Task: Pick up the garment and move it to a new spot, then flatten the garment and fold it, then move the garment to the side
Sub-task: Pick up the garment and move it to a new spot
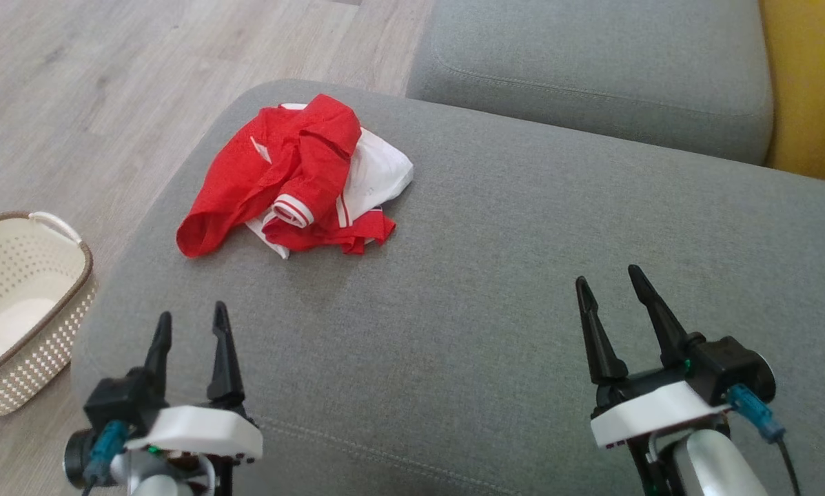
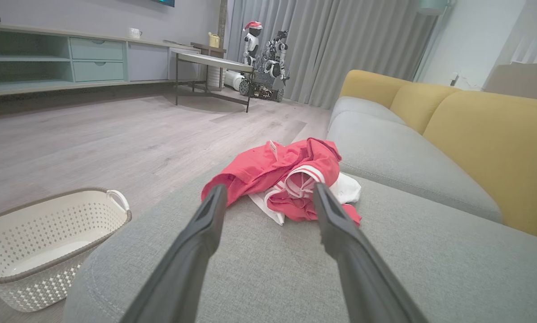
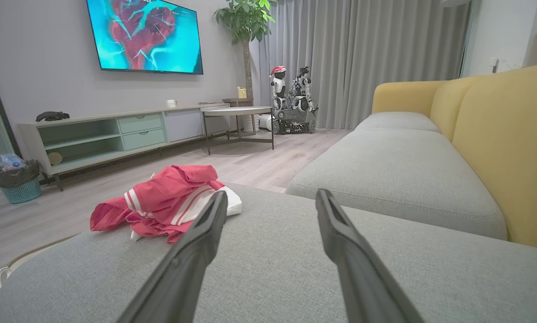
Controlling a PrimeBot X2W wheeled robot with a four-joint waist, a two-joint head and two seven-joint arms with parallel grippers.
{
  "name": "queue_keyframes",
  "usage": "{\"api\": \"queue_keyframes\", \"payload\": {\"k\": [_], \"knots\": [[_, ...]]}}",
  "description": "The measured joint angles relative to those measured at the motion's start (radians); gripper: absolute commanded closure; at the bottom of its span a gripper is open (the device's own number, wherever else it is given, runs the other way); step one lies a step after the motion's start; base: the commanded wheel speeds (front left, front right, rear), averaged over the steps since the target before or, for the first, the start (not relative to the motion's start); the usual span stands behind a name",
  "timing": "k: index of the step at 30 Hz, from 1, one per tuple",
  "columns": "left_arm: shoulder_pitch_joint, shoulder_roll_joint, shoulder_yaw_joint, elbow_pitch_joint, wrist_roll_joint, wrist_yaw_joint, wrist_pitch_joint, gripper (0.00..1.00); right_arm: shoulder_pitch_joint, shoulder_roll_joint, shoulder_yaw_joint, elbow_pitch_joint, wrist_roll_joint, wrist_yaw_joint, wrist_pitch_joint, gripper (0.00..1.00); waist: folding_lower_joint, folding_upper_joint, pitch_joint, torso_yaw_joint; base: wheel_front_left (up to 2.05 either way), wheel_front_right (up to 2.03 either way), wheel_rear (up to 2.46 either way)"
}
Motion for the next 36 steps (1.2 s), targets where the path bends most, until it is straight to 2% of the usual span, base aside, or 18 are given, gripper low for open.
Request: {"api": "queue_keyframes", "payload": {"k": [5,12,14,19,20,26,30,36], "knots": [[-0.004,0.000,0.037,0.000,-0.004,-0.011,0.000,0.00,0.000,0.000,-0.007,-0.006,0.005,0.000,0.000,0.00,0.0000,0.0000,0.014,-0.016,0.00,0.00,0.00],[-0.076,0.043,0.057,0.052,-0.025,-0.098,0.009,0.00,-0.006,0.000,-0.030,-0.022,-0.006,0.000,0.000,0.00,0.0000,0.0000,0.060,-0.061,0.00,0.00,0.00],[-0.130,0.072,0.055,0.086,-0.037,-0.125,0.084,0.00,-0.019,0.000,-0.036,-0.028,-0.015,0.000,0.000,0.00,0.0000,0.0000,0.084,-0.075,0.00,0.00,0.00],[-0.303,0.110,0.078,0.123,-0.099,-0.157,0.219,0.00,-0.072,-0.001,-0.041,-0.052,-0.040,0.000,0.004,0.00,0.0000,0.0000,0.154,-0.112,0.00,0.00,0.00],[-0.377,0.119,0.084,0.147,-0.128,-0.168,0.275,0.00,-0.090,-0.001,-0.039,-0.059,-0.048,0.000,0.011,0.00,0.0000,0.0000,0.185,-0.128,0.00,0.00,0.00],[-0.555,0.191,0.079,0.278,-0.144,-0.187,0.427,0.00,-0.141,-0.003,-0.014,-0.067,-0.058,0.000,0.011,0.00,0.0000,0.0000,0.274,-0.179,0.00,0.00,0.00],[-0.644,0.214,0.082,0.373,-0.150,-0.190,0.497,0.00,-0.184,-0.003,0.013,-0.067,-0.058,0.000,0.011,0.00,0.0000,0.0000,0.326,-0.218,0.00,0.00,0.00],[-0.743,0.243,0.083,0.473,-0.144,-0.184,0.517,0.00,-0.214,-0.004,0.027,-0.063,-0.065,0.000,0.010,0.00,0.0000,-0.0001,0.373,-0.263,0.00,0.00,0.00]]}}
